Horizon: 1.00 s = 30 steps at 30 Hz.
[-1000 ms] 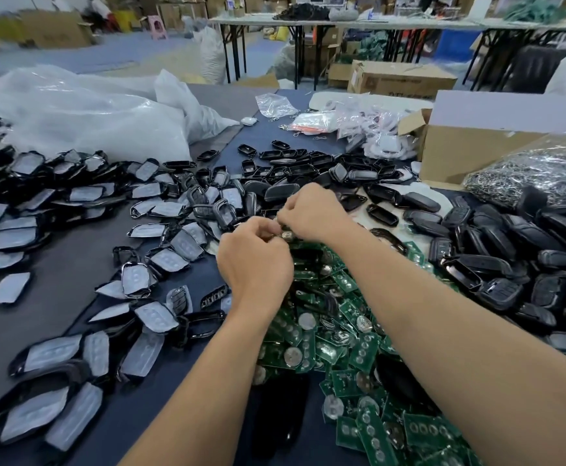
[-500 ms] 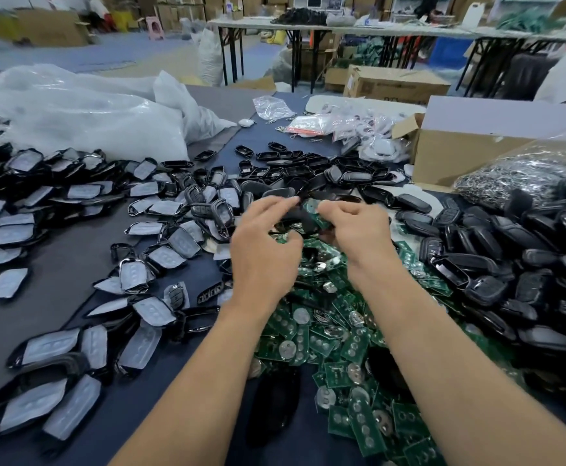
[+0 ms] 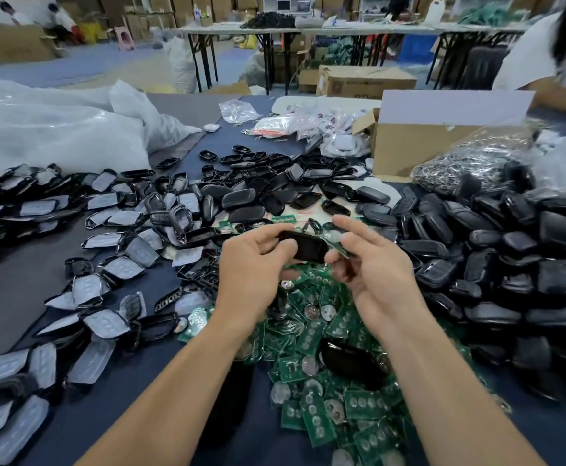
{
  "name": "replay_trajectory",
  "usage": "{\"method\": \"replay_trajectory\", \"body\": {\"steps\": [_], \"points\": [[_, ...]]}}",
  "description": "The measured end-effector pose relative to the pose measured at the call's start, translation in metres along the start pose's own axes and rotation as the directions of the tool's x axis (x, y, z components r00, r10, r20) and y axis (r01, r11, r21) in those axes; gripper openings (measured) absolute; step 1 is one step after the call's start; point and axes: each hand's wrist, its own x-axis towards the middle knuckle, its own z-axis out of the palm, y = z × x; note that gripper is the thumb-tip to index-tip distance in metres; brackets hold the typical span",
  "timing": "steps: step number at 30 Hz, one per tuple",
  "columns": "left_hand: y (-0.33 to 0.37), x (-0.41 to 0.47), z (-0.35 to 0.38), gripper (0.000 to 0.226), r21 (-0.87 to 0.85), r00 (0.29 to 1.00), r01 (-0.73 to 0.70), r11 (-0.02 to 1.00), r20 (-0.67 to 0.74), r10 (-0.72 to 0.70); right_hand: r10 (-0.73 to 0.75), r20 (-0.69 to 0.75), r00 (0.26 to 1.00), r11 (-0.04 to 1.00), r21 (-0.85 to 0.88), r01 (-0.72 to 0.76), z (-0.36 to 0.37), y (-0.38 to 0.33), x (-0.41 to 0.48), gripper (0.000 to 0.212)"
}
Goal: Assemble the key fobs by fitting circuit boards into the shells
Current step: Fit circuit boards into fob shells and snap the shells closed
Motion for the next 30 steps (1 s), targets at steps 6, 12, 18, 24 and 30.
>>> {"method": "replay_trajectory", "body": {"steps": [6,12,18,24,30], "points": [[0.000,0.005,-0.007,0.018,-0.068,0.996,0.067,0.995,-0.061,-0.071,-0.038,0.051,0.998,0.989,-0.139,0.045,-0.017,-0.008,-0.005,0.038],[0.000,0.008,-0.009,0.012,-0.085,0.990,0.117,0.989,-0.073,-0.123,-0.016,-0.004,1.000,0.989,-0.148,0.015,-0.018,-0.007,-0.006,0.030],[-0.004,0.009,-0.011,0.016,0.064,0.999,0.023,0.998,-0.044,-0.021,-0.014,0.075,0.997,1.000,-0.019,0.016,-0.018,-0.006,-0.009,0.018],[-0.002,0.001,-0.009,0.020,0.194,0.996,-0.055,0.979,0.075,0.041,-0.010,0.101,0.995,0.997,-0.070,0.017,-0.008,-0.004,-0.011,0.011],[0.000,0.000,-0.003,0.032,0.236,0.989,-0.117,0.965,0.114,0.092,0.025,0.090,0.996,0.997,-0.079,-0.018,-0.012,-0.002,-0.010,0.006]]}}
